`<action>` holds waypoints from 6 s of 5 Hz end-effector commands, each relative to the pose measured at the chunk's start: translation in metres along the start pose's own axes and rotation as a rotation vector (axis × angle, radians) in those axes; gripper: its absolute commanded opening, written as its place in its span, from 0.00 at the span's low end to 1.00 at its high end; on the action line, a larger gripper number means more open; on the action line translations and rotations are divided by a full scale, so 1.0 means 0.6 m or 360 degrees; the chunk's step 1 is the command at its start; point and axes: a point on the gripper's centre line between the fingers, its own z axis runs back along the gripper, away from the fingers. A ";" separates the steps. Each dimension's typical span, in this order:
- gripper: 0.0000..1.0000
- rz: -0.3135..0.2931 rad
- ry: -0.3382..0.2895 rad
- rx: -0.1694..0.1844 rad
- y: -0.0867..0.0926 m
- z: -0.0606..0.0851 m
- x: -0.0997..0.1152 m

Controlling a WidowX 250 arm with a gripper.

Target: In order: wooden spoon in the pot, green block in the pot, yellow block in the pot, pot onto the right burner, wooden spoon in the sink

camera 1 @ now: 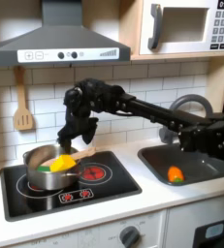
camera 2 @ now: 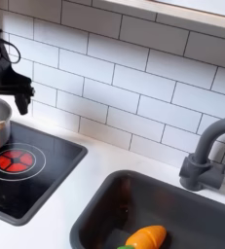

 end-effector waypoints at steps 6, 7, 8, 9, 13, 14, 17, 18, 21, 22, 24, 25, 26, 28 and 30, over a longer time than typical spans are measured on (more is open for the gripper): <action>0.00 0.0011 0.0160 -0.0009 0.012 -0.046 -0.043; 0.00 0.0005 0.0167 -0.0018 0.007 -0.046 -0.043; 0.00 0.0002 0.0159 -0.0034 0.002 -0.045 -0.040; 0.00 -0.0008 0.0171 -0.0049 -0.006 -0.048 -0.042; 0.00 -0.0168 0.0159 -0.0142 -0.094 -0.058 -0.038; 0.00 -0.0199 0.0167 -0.0157 -0.109 -0.059 -0.046; 0.00 -0.0203 0.0184 -0.0155 -0.112 -0.046 -0.099; 0.00 -0.0200 0.0177 -0.0159 -0.114 -0.038 -0.103; 1.00 -0.0185 0.0075 -0.0167 -0.113 -0.009 -0.093; 1.00 -0.0188 -0.0048 -0.0173 -0.114 0.039 -0.076; 1.00 -0.0215 -0.0159 -0.0231 -0.126 0.092 -0.079; 1.00 -0.0196 -0.0232 -0.0254 -0.125 0.130 -0.091; 1.00 -0.0160 -0.0256 -0.0258 -0.115 0.144 -0.122; 1.00 -0.0135 -0.0260 -0.0233 -0.093 0.157 -0.185; 1.00 -0.0161 -0.0357 -0.0215 -0.087 0.189 -0.223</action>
